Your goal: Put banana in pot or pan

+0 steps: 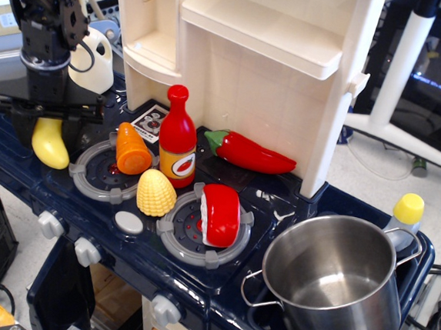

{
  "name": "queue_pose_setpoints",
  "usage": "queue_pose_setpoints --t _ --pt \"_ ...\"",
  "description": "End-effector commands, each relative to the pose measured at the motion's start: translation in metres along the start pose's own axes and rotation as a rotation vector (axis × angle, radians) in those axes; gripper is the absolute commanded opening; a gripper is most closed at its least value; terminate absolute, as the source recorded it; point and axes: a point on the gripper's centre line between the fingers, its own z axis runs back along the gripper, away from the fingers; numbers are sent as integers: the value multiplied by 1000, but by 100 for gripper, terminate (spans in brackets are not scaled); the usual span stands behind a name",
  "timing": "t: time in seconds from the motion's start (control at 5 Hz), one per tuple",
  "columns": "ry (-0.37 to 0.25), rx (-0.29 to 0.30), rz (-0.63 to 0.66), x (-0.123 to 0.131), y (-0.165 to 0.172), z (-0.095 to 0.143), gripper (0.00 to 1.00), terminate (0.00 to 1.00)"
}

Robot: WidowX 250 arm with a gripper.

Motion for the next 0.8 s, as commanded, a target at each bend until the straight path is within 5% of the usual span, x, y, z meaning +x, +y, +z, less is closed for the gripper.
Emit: queue_pose_setpoints --t 0.0,0.2,0.4,0.6 --pt "32 122 138 -20 12 82 0 0" --pt "48 169 315 -49 -11 110 0 0" --pt "126 181 446 -82 -27 136 0 0" --pt "124 177 494 -106 -56 143 0 0"
